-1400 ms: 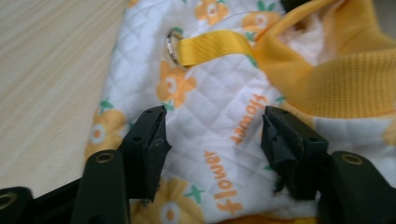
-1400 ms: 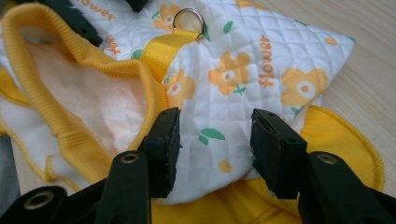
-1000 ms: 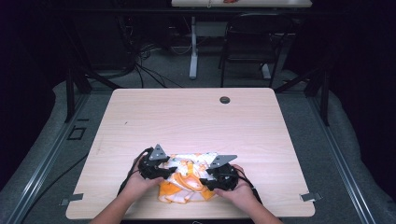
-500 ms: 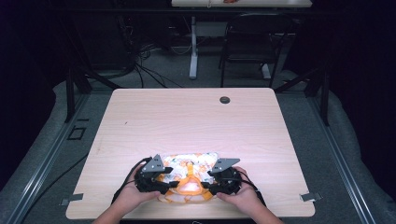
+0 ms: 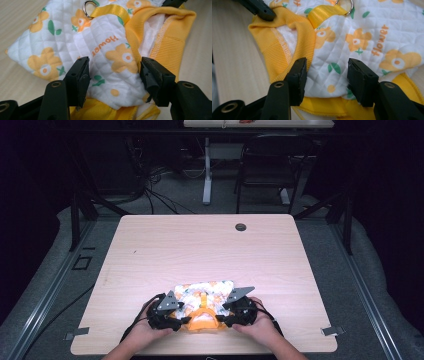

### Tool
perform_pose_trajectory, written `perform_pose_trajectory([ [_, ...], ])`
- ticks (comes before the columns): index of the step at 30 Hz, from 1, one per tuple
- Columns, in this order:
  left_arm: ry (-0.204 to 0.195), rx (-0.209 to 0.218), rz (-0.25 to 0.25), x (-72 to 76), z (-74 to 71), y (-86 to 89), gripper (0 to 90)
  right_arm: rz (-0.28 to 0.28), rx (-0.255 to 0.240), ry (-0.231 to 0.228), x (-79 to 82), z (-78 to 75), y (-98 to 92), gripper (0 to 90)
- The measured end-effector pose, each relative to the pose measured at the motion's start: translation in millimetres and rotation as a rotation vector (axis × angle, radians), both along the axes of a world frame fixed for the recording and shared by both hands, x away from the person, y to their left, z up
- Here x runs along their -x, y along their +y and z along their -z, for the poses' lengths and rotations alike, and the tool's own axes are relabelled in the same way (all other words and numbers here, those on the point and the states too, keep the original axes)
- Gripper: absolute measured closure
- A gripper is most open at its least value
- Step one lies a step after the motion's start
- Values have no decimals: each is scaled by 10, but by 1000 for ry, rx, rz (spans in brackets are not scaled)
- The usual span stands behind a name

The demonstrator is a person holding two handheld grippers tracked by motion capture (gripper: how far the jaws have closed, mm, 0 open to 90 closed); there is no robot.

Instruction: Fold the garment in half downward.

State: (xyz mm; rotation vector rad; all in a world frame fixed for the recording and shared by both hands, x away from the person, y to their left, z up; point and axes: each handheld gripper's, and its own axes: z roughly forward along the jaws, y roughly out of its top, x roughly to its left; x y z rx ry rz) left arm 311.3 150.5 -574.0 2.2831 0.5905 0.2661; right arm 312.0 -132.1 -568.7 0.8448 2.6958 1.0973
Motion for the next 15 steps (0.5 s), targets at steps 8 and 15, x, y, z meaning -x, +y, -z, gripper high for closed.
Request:
perform_pose_trajectory([
  [8,-8,48,-86,-301,38,3,418,65,18,-51,-320,-4,21,509],
  [15,-26,89,-153,-420,71,59,427,116,-4,-75,-495,18,44,511],
])
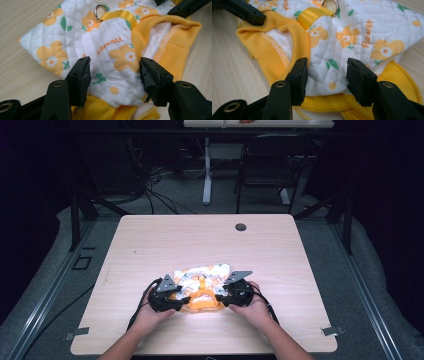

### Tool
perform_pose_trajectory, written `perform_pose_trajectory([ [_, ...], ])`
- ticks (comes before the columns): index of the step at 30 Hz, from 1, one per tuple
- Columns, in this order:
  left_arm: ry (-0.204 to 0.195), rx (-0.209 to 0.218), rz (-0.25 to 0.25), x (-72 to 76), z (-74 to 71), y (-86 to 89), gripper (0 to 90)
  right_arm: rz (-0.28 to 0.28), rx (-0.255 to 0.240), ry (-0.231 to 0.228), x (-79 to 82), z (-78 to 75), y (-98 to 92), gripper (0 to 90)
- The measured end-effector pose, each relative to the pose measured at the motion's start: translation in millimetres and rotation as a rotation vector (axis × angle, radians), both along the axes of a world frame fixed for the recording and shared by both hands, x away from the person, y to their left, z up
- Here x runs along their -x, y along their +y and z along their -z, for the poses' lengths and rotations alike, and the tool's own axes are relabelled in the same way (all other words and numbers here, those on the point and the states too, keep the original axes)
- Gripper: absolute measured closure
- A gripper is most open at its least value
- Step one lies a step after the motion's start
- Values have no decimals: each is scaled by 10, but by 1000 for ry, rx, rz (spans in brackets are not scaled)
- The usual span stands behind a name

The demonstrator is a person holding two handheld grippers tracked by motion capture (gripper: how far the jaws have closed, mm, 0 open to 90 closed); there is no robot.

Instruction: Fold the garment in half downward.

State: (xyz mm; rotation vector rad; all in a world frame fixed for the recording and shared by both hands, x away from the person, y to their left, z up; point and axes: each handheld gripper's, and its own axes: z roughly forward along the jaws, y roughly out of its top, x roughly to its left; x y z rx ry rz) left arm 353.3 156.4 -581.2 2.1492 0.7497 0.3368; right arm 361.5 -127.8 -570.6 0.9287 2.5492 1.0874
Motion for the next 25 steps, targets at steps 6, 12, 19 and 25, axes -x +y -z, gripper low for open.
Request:
perform_pose_trajectory([
  [6,-6,9,-15,6,-2,-3,426,18,9,-32,25,-5,19,513],
  [12,-40,68,-16,101,-144,53,427,28,-33,-56,124,-140,-32,515],
  [19,-57,136,-63,255,-420,315,427,40,-86,-102,314,-359,-211,504],
  [25,-29,143,-95,375,-448,527,428,90,-89,-127,431,-429,-395,493],
])
